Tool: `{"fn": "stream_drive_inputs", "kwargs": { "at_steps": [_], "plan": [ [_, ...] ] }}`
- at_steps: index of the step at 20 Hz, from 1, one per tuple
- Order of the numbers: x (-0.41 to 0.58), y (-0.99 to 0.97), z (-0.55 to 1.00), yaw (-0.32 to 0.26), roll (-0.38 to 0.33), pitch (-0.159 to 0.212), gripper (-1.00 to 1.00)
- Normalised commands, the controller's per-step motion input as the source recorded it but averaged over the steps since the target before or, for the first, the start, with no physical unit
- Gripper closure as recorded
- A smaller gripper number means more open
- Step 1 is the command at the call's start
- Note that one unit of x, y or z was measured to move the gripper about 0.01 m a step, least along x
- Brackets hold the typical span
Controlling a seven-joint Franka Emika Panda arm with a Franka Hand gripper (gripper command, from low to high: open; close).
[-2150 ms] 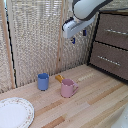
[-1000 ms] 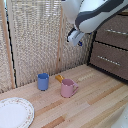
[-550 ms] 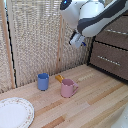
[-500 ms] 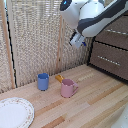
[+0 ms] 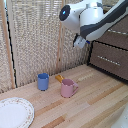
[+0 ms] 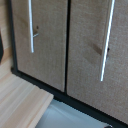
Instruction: Propose to navigate your clamp on the clench of the first drawer. Use gentle force to register to the cabinet. Send posterior your swing mandate till over it lurks, a cup of pink essence. Fortify your grip after aiming concentric with the pink cup’s periphery. Manoeuvre the pink towards the cabinet's top. Drop your compression till the cup is resting inside.
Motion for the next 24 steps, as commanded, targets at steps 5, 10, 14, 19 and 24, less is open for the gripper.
{"fn": "stream_drive_inputs", "kwargs": {
  "at_steps": [5,10,14,19,24],
  "plan": [
    [-0.021,-0.63,0.0,-0.003,-0.196,-0.072,-1.0],
    [-0.013,-0.7,0.1,-0.011,-0.169,-0.044,-1.0],
    [0.0,-0.74,0.2,-0.002,-0.167,-0.017,-1.0],
    [0.0,-0.74,0.13,0.0,-0.118,-0.016,-1.0],
    [0.0,-0.63,0.0,0.001,-0.052,0.0,-1.0]
  ]
}}
